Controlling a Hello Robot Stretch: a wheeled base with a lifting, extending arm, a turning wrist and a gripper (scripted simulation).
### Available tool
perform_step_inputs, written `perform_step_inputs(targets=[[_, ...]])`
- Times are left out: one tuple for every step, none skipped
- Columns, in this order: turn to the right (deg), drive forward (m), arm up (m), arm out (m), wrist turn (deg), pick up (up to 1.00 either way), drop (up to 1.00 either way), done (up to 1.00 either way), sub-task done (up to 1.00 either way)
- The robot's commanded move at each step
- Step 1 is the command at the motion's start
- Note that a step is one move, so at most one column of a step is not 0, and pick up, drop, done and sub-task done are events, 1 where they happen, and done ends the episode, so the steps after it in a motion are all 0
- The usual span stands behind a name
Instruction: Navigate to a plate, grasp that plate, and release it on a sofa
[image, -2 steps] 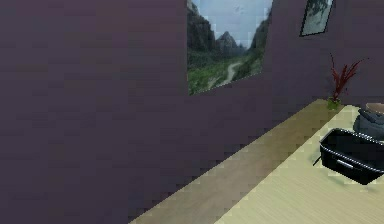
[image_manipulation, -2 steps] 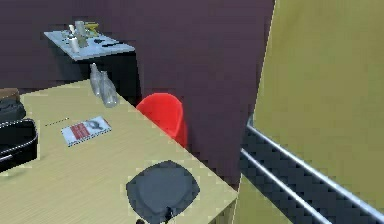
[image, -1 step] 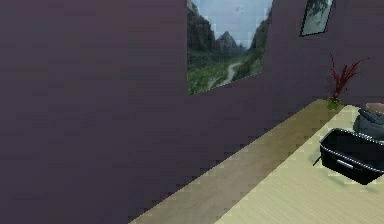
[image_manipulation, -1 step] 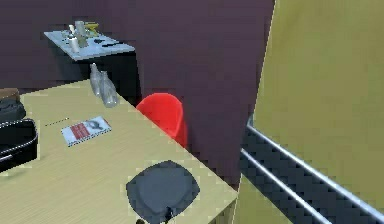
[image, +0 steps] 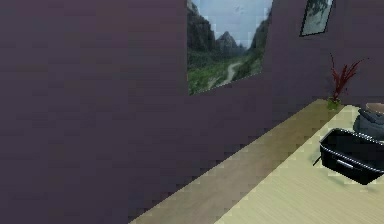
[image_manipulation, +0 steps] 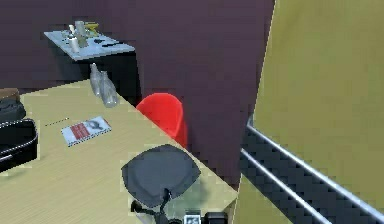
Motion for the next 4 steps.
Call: perform_step_inputs(targets=[[0.0,0.0,0.24,0.0,0.0,0.0,0.0,0.0,0.0],[0.0,0.0,0.0,0.0,-45.0,0.0,0.0,0.0,0.0],[0.0,0.0,0.0,0.0,-45.0,0.0,0.0,0.0,0.0],[0.0,0.0,0.0,0.0,-12.0,0.0,0.0,0.0,0.0]])
